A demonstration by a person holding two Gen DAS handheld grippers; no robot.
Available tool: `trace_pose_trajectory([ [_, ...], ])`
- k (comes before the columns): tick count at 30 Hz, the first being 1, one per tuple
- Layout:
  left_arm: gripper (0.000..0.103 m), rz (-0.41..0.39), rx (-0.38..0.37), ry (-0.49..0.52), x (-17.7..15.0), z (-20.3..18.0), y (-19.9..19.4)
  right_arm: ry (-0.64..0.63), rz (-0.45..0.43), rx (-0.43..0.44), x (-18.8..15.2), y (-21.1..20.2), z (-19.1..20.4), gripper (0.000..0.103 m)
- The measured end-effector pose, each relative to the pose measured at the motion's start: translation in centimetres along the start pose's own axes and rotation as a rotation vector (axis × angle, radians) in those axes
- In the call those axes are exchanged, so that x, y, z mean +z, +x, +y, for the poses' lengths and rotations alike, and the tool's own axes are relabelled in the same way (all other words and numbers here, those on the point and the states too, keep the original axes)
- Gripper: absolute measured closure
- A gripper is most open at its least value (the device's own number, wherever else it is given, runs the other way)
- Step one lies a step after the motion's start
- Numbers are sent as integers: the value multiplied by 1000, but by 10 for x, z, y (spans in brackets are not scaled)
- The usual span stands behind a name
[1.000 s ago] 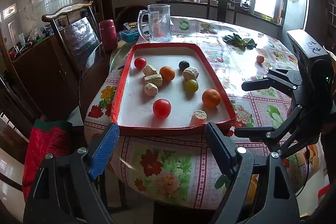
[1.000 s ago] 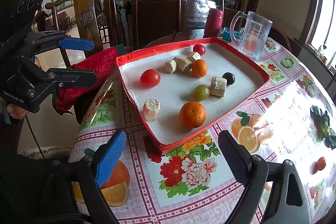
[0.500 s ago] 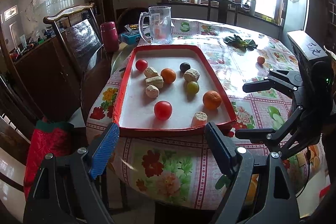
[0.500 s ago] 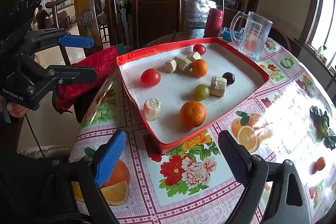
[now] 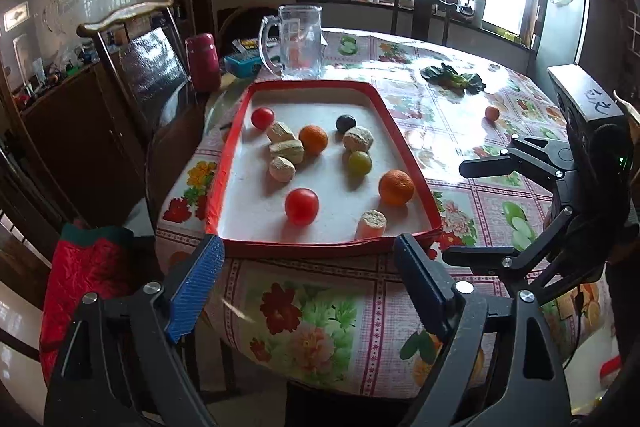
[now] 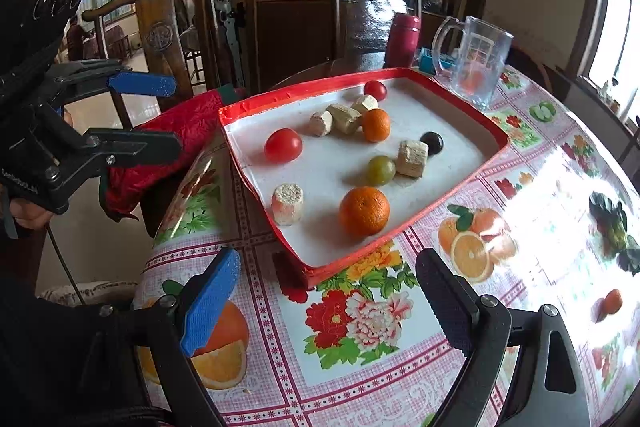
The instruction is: Organize fruits
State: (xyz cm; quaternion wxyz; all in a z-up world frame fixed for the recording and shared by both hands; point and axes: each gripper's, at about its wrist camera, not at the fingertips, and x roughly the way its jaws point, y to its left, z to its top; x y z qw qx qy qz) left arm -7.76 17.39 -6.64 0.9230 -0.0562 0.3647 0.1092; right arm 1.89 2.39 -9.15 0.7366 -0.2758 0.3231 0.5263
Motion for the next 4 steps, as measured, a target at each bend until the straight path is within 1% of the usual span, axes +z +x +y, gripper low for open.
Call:
trace_pose_trajectory([
  [2, 15, 6, -14, 1, 2, -4, 1, 80, 7, -28, -9, -8, -12, 12],
  [4, 15, -1, -21, 21, 4, -13, 0, 185, 16, -101, -26, -22, -30, 12],
])
